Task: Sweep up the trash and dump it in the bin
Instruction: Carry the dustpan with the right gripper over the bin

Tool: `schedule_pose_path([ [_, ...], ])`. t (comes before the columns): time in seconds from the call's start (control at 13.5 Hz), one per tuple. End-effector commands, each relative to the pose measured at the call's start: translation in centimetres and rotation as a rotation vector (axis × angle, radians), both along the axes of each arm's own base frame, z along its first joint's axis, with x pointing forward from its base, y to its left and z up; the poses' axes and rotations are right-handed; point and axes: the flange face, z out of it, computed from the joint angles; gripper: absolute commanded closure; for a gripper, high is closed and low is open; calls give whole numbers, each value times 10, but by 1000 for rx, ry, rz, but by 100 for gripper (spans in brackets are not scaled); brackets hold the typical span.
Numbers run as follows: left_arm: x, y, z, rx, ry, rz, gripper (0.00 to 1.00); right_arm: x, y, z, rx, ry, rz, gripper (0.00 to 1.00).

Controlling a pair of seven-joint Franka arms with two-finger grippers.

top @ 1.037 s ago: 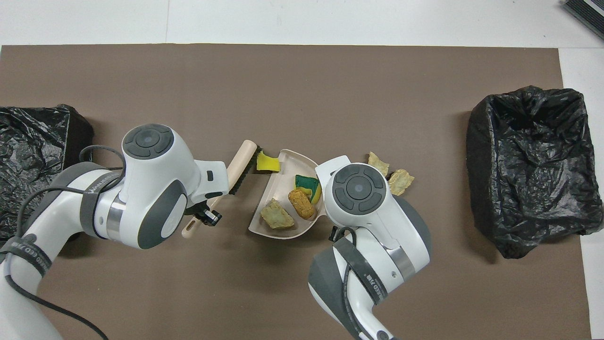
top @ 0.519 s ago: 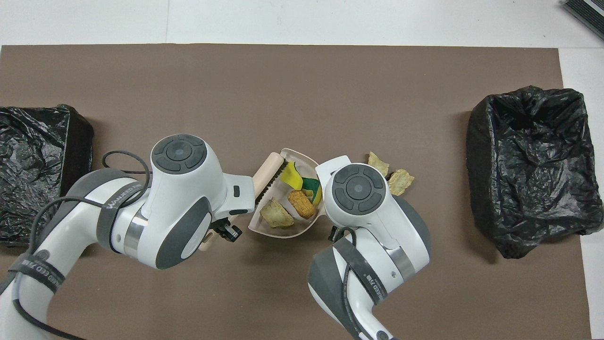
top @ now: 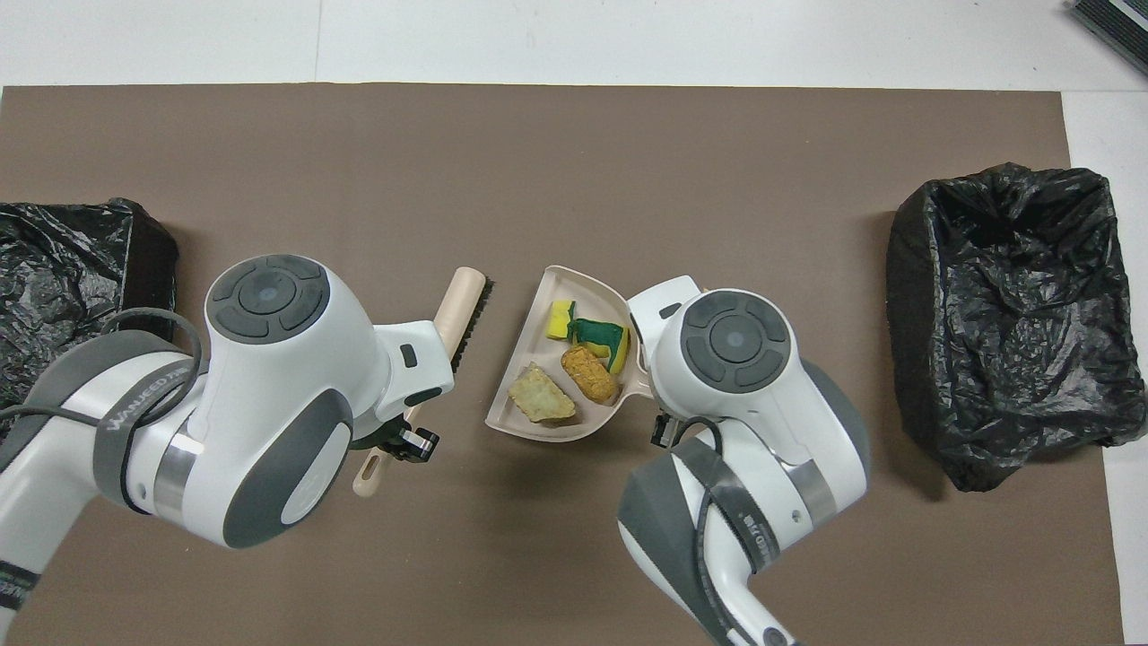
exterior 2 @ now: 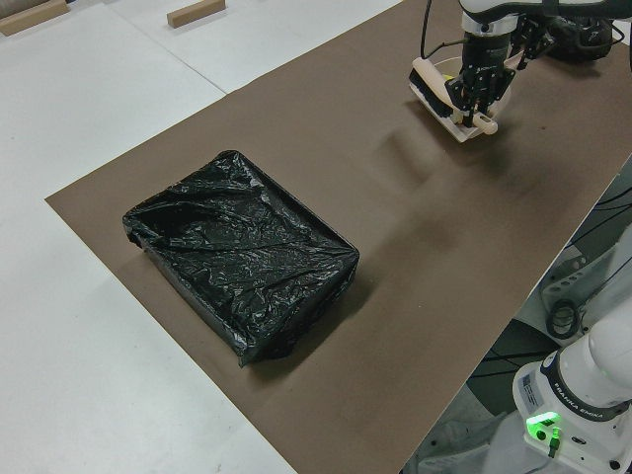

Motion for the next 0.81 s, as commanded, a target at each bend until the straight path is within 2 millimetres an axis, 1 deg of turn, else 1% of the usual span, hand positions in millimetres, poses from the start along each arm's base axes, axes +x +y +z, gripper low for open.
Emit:
schedule_pose_path([
  [0.0,-21,4,-1,63,-1,181,100,1,-38,29,0,4,35,100],
  [0.07,-34,2,-4,83,-8,237,100,4,-56,41,5,0,35,100],
  [0.15,-50,-6,-9,100,-13,265,100,6,-75,54,13,-10,25,100],
  [0.22,-64,-9,-12,110,-24,292,100,8,-96,69,21,-26,8,100],
  [0.37,-105,-28,-32,150,-29,332,100,15,-142,97,33,-56,-36,100],
  [0.44,-126,-38,-39,147,-42,334,100,21,-171,113,35,-65,-63,100],
  [0.59,-165,-57,-43,123,-54,328,100,32,-229,141,36,-80,-90,100],
  [0.67,-184,-68,-47,114,-44,337,100,36,-269,151,35,-87,-91,100],
  [0.74,-203,-81,-51,112,-39,332,100,35,-307,156,34,-90,-87,100],
])
